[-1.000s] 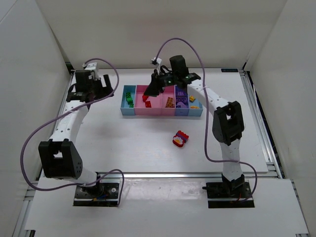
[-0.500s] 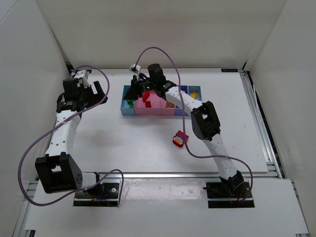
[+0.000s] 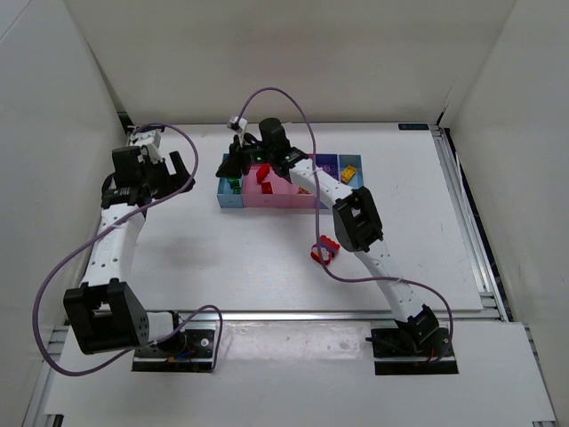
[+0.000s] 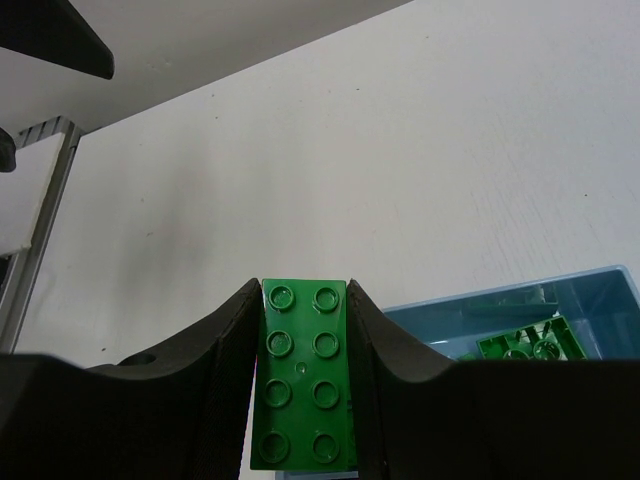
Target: Sort the legos into containers by color
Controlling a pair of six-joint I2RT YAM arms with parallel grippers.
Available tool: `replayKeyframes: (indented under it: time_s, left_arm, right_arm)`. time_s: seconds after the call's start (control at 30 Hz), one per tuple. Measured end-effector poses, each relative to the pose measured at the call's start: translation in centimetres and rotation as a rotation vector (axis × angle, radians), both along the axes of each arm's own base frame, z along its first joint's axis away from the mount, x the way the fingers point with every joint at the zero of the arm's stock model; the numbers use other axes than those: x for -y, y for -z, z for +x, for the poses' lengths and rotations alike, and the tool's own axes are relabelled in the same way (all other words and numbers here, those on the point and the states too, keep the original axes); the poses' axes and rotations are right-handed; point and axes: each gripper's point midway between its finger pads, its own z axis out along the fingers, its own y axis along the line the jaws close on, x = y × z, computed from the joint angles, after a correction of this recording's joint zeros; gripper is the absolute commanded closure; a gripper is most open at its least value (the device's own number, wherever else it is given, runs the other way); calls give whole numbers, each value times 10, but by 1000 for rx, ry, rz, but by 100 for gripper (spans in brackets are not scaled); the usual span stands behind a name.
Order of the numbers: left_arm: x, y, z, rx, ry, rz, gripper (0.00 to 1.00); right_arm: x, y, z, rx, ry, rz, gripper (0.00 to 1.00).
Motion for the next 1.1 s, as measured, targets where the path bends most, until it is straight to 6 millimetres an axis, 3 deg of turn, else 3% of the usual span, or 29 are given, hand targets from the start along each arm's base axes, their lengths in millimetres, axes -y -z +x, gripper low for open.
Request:
replayKeyframes:
  time_s: [0.07,0.13,0.2,0.3,0.47,0.57,0.6,0.63,0.77,1.1]
  left_arm:
    - [0,-2,2,11,6,2,1]
    - [1,-3,3,21,12,3,1]
    - [1,-5,5,31,18,4,1]
    - [2,-6,7,39,24,1,1]
    - [3,-5,9,45,28,-1,0]
    - [4,-3,9,44,31,-4,0]
    - [4,-2,8,42,31,-4,1]
    - [4,-2,8,41,32,-5,0]
    - [4,-2,10,49,36,-6,1]
    - [8,-6,14,81,60,-17,1]
  right_arm:
    - [0,1,0,3,-1,-1,88]
    - [0,2,1,8,-2,-1,78]
    - [-1,5,1,10,-2,-2,75]
    - [-1,17,2,2,-3,-11,60]
    - [-2,39,3,-22,-3,-34,49]
    - [-2,42,3,-25,-4,-36,43]
    - [-2,42,3,-25,-4,-36,39]
    - [-2,42,3,-24,-4,-34,26]
    - [-3,38,4,-14,-3,-22,4]
    - [-9,12,14,50,23,48,1]
